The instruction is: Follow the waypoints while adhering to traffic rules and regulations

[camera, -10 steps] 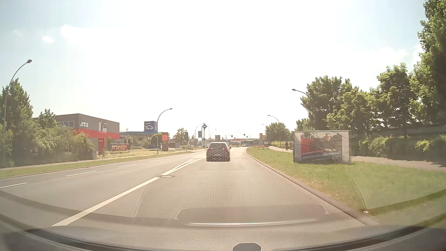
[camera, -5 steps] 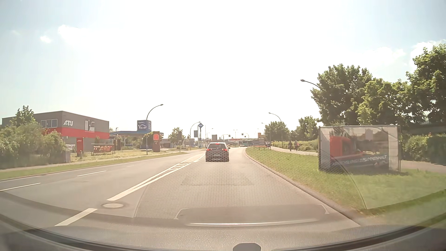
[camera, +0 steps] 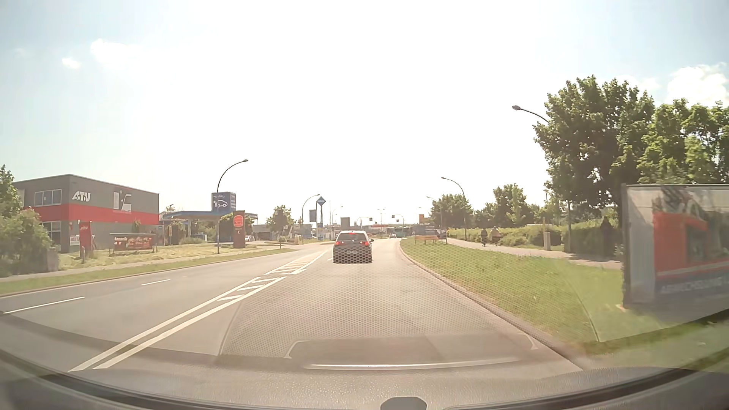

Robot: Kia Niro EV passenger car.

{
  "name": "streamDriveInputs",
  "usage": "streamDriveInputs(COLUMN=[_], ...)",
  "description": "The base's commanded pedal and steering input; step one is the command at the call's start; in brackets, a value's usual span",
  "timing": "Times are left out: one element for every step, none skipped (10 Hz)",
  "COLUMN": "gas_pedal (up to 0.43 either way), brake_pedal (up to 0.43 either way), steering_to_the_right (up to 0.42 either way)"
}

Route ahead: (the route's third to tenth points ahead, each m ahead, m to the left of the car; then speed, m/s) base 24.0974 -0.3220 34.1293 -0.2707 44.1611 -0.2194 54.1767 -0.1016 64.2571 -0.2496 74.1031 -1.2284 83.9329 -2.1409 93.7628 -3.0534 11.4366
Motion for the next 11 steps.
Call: streamDriveInputs(gas_pedal=[0.189, 0.189, 0.189, 0.177, 0.177, 0.169, 0.157, 0.157, 0.157, 0.150, 0.130], brake_pedal=[0.000, 0.000, 0.000, 0.000, 0.000, 0.000, 0.000, 0.000, 0.000, 0.000, 0.000], steering_to_the_right=[0.005, 0.005, 0.005, 0.005, 0.005, 0.002, -0.001, 0.000, 0.000, 0.000, 0.001])
